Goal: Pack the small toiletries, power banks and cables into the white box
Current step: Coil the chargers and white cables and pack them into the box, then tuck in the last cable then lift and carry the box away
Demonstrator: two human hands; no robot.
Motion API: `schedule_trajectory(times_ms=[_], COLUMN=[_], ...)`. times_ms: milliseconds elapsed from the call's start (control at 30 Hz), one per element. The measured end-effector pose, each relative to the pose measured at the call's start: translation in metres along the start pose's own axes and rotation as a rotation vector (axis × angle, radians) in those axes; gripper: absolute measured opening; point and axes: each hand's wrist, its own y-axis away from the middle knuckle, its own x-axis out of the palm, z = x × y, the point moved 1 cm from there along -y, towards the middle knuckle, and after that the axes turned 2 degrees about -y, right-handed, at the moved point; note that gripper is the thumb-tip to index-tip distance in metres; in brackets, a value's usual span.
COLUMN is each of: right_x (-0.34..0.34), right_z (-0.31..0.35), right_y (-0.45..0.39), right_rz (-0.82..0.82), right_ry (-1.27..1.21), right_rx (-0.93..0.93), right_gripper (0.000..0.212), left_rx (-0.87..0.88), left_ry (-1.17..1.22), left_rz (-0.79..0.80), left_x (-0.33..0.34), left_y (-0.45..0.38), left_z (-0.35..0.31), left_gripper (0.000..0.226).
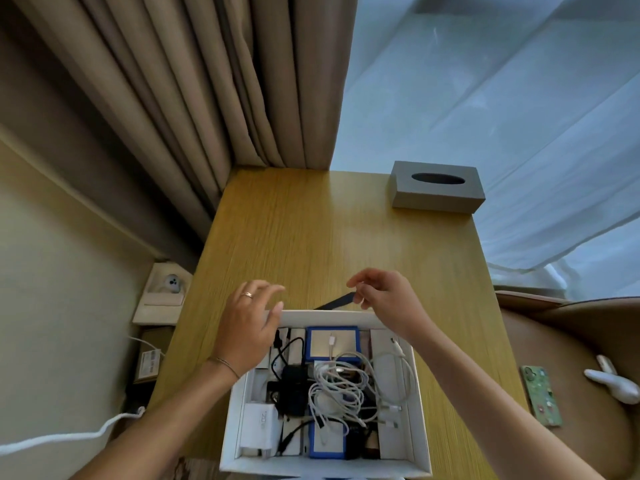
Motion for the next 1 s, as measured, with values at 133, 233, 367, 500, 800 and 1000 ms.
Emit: schedule_trajectory(times_ms=[133,233,367,500,800,1000], right_x=[0.011,0.024,0.042,0.056,0.066,0.062], right_z=[0.003,-0.003,-0.02,-0.037,-0.066,-0.07], right_y=[-0.043,-0.073,-0.104,-0.123,-0.143,-0.148], right_rz=[0.089,0.204,0.364,0.515,0.614,0.676], right_ry=[0.283,0.556,0.95,1.234,1.35,1.333], right_rx=[-0.056,-0.109,-0.16,-0.192,-0.313,-0.277], right_gripper=[0.023,0.024,0.02,0.011,0.016,0.02], left_rx=[-0.241,-0.297,-0.348,-0.381,-0.388,-0.376], left_ry=[0.13,0.169,0.168,0.134,0.106,0.098], left_rz=[0.094,0.15,0.169,0.18,0.169,0.141], left_x=[0.013,0.021,0.025,0.025,0.027,0.028], left_y=[-0.006,-0.006,-0.005,-0.005,-0.007,-0.008], left_z=[0.016,0.02,0.024,0.022,0.022,0.023], left_gripper=[0.025,0.032,0.04,0.049,0.048,0.046])
